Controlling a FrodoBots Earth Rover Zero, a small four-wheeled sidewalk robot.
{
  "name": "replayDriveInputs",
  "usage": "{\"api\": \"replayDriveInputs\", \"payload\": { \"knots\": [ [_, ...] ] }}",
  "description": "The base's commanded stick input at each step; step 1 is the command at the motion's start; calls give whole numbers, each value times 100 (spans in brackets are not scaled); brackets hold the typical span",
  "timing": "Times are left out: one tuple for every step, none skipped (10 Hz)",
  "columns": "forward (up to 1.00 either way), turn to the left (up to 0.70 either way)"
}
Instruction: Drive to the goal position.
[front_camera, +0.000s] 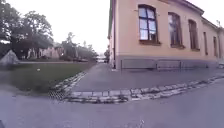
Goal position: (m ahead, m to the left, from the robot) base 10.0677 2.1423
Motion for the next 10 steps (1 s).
{"api": "replayDriveInputs", "payload": {
  "knots": [
    [85,0],
    [85,0],
    [85,0],
    [85,0],
    [85,0],
    [85,0],
    [85,20],
    [85,27],
    [85,27],
    [85,27]
  ]
}}
